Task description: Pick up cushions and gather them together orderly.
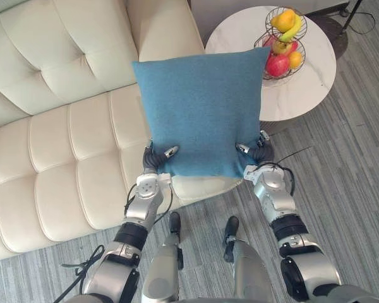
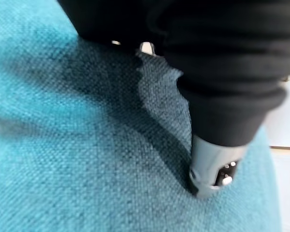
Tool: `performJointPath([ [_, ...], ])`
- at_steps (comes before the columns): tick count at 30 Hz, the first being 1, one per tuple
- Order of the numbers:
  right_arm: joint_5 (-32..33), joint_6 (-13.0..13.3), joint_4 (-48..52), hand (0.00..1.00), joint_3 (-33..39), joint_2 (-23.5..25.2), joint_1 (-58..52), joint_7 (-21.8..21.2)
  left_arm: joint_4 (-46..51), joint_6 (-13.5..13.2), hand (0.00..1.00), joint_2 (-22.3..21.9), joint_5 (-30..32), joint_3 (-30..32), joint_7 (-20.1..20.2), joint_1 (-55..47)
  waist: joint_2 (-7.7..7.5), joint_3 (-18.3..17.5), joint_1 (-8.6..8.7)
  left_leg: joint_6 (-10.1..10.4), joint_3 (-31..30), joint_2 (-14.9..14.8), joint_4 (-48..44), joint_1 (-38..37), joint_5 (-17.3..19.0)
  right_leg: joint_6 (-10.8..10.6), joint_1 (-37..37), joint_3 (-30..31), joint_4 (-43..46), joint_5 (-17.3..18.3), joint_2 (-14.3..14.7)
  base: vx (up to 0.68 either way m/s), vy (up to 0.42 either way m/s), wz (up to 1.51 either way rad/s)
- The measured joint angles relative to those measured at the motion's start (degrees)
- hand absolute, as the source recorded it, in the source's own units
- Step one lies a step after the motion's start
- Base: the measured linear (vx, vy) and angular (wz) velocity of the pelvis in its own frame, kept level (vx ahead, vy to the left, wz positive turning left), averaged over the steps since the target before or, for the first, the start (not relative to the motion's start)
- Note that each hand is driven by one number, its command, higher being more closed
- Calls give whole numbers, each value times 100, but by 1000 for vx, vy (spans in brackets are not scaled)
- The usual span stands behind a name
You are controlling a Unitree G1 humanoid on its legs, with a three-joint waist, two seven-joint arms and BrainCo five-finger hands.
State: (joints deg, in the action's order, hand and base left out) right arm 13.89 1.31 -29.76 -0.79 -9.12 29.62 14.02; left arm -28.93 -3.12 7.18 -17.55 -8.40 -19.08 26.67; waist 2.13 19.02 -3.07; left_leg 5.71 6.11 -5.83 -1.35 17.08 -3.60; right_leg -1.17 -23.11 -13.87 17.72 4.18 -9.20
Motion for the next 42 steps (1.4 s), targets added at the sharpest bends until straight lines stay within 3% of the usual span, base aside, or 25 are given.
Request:
performJointPath([
  [5,254,56,502,100,-119,1,-451,-2,144,-15,100,69,-78,-6,-96,-38,-4,-2,-5,7,254,-63,1,-37,-20,-9,15,2,19,6,-8,24,6,-1],
  [13,929,100,1772,100,-227,127,-1941,-241,1620,-47,100,-5,-305,-328,-51,-1245,-11,-156,33,14,444,-39,227,-769,-39,-109,725,8,-152,142,3,82,8,-1],
  [19,854,138,2964,100,-241,491,-3345,-446,2403,-42,100,-369,-636,-386,168,-2786,-54,-754,83,16,394,-28,486,-1301,-40,-166,1329,-102,-459,174,47,68,6,6],
  [25,605,350,3746,100,-414,692,-4193,-618,3360,-73,100,-379,-639,-405,434,-3798,-101,-1201,79,18,358,-22,521,-1611,9,-194,1727,-122,-619,178,75,11,8,4],
  [32,390,405,3999,100,-606,677,-4754,-768,3793,-109,100,-366,-738,-420,584,-4648,-128,-1474,24,40,395,-76,-57,-1706,444,-261,2192,-69,-801,174,162,-30,6,-5],
  [34,267,408,4148,100,-603,667,-4898,-771,3833,-108,100,-369,-742,-481,590,-4720,-109,-1469,22,61,198,-118,-760,-1388,681,-230,2304,-263,-733,197,112,-31,15,37],
  [36,192,443,4207,100,-566,667,-4888,-764,3866,-109,100,-379,-743,-500,602,-4683,-102,-1477,33,3,208,-178,-872,-1135,805,-229,2288,-523,-701,213,76,-58,6,73],
  [38,181,444,4211,100,-504,671,-4811,-756,3866,-109,100,-383,-743,-520,614,-4655,-109,-1496,34,-59,665,-345,-845,-1003,866,-225,2304,-837,-752,172,1,-28,16,84],
  [42,-123,482,3772,100,-177,613,-4375,-611,3781,-109,100,-394,-741,-679,706,-4493,-114,-1518,115,-323,1630,-516,-809,-850,652,-338,2341,-1381,-890,55,-366,11,132,71],
])
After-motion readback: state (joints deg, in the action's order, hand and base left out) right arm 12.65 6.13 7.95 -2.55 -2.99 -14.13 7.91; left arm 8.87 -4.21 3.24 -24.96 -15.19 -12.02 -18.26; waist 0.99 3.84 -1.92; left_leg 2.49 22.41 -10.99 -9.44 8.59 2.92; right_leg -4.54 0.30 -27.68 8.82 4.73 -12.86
